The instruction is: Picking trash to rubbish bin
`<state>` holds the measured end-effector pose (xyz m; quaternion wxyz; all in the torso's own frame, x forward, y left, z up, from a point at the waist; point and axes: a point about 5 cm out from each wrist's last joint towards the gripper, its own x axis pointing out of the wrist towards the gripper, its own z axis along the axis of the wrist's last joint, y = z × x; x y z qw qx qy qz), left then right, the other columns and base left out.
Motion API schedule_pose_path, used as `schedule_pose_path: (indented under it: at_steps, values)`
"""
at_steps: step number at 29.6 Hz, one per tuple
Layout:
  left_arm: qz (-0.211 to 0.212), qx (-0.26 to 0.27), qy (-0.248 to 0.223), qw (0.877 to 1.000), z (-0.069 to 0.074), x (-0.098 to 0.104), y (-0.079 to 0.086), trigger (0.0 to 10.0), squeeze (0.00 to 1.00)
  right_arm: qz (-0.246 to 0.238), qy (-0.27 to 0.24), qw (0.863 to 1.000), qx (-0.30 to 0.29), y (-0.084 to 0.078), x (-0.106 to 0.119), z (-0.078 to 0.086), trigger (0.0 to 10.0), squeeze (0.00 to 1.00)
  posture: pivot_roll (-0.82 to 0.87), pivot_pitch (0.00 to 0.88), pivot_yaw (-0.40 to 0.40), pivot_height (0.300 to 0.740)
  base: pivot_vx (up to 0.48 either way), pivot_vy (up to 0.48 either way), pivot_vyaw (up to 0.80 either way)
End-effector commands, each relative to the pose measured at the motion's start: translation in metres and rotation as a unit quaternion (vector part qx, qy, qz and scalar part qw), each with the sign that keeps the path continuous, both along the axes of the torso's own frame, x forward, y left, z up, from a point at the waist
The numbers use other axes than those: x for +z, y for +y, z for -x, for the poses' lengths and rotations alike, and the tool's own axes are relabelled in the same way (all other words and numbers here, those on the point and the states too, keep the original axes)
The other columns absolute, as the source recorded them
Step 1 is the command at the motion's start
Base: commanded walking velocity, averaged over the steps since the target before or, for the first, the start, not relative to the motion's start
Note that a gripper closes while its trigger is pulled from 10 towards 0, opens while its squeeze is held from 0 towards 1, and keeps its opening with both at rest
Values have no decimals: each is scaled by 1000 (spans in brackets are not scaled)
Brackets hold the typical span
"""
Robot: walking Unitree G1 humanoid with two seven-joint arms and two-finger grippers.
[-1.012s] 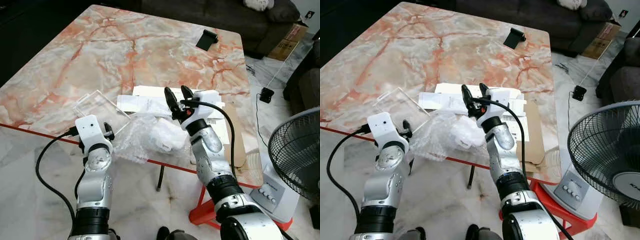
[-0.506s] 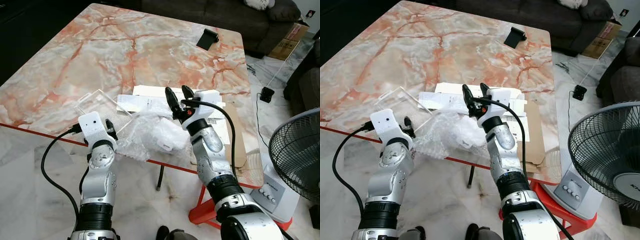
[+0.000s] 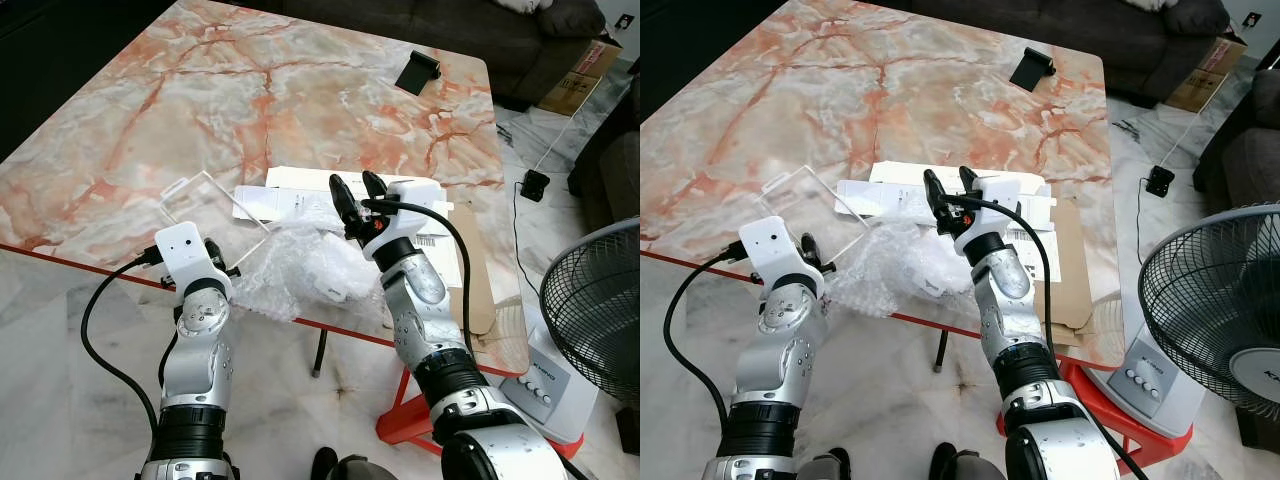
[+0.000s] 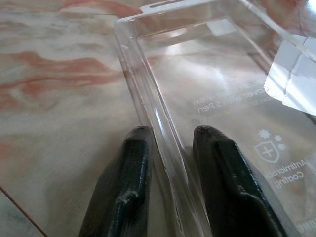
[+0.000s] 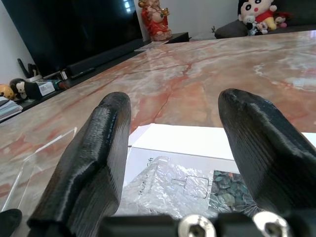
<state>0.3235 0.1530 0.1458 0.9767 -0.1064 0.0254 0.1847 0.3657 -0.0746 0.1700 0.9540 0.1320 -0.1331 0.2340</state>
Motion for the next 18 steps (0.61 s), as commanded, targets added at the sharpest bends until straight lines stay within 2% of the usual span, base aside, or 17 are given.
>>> schedule_pose_path:
  at_steps: [1, 13, 15, 18]
  values:
    - [6, -3, 29, 1000, 1, -11, -4, 0, 0, 1, -1, 1000, 0, -1, 2, -1, 10000, 0, 104, 210, -156, 740, 0, 0, 0]
    - [3, 19, 11, 1000, 3, -6, 1, 0, 0, 3, 0, 1000, 6, 0, 3, -2, 10000, 0, 107, 188, -158, 740, 0, 0, 0]
    - [-3, 33, -4, 999, 4, -2, 4, 0, 0, 3, -1, 1000, 7, 1, 3, -2, 10000, 0, 106, 184, -158, 740, 0, 0, 0]
    - [-40, 62, -74, 995, 8, 19, 12, 0, 0, 2, -4, 1000, 8, 1, 4, -2, 10000, 0, 108, 174, -158, 740, 0, 0, 0]
